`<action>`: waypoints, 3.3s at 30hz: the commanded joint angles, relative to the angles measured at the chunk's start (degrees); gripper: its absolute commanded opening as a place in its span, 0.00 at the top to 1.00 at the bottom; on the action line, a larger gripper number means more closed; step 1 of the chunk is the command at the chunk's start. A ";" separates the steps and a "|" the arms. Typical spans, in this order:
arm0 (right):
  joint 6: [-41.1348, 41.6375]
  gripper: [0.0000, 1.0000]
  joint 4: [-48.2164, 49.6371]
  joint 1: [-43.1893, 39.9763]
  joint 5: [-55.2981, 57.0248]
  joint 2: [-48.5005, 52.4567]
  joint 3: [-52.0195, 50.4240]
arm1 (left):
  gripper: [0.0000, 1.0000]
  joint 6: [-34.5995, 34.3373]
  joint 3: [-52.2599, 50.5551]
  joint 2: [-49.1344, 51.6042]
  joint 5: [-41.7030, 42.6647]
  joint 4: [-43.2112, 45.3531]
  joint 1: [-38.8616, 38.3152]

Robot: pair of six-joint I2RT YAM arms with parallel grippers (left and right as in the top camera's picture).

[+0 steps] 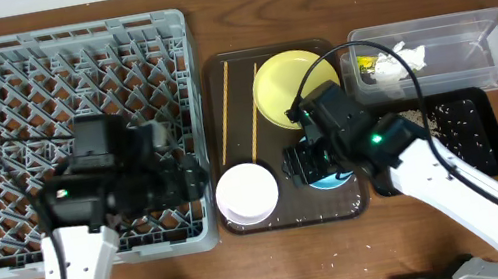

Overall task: Sort waste into correct bins and load items into the dishwasher
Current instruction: 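Place the white cup in the dish rack with the left gripper, then grasp the light-blue bowl with the left gripper, then place the blue bowl upright in the dish rack with the left gripper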

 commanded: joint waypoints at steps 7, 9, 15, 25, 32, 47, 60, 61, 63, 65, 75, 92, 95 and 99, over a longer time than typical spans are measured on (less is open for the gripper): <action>9.18 0.37 -6.71 -5.40 12.28 -4.92 0.15 | 0.11 1.16 0.50 11.21 -1.16 16.63 -18.16; 9.18 0.36 -8.13 -8.81 12.31 -9.92 0.15 | 0.12 1.16 0.50 15.78 -1.16 22.14 -22.14; 9.57 0.12 -12.61 -18.36 12.31 -23.23 0.15 | 0.26 1.16 0.52 28.81 -1.92 32.74 -28.55; 9.57 0.08 -14.82 -19.41 12.31 -26.14 0.15 | 0.75 -2.10 0.50 41.81 -3.74 44.57 -30.36; 9.57 0.08 -14.97 -19.41 12.31 -26.12 0.15 | 0.93 -2.97 1.25 36.98 -4.00 41.97 -29.66; 9.55 0.06 -13.62 -19.41 12.94 -26.12 0.15 | 0.92 0.13 2.38 8.83 -63.80 24.33 -7.56; 9.35 0.05 -11.30 -19.41 13.44 -26.10 0.15 | 0.93 6.16 2.38 26.71 -95.32 36.26 -5.60; 9.38 0.05 -11.21 -19.41 13.60 -26.10 0.15 | 0.92 6.16 2.38 27.82 -96.41 36.89 -5.70; 9.38 0.05 -10.93 -19.41 13.64 -26.10 0.15 | 0.93 6.40 2.38 30.80 -98.40 38.42 -6.56; 9.38 0.05 -10.71 -19.41 13.64 -26.10 0.15 | 0.92 6.34 2.38 32.54 -98.44 38.75 -7.56; 9.38 0.05 -10.64 -19.41 13.84 -26.10 0.15 | 0.64 6.32 2.34 35.98 -98.25 39.34 -12.48; 9.38 0.04 -10.93 -19.41 13.81 -26.10 0.15 | 0.38 -4.74 2.34 7.85 -25.11 17.00 -14.67; 9.38 0.04 -10.88 -19.41 13.81 -26.10 0.15 | 0.44 -6.75 2.21 7.23 -18.40 12.76 -16.06; 9.38 0.04 -10.93 -19.41 13.81 -26.10 0.15 | 0.87 -8.59 -0.22 10.97 -18.69 11.85 -23.12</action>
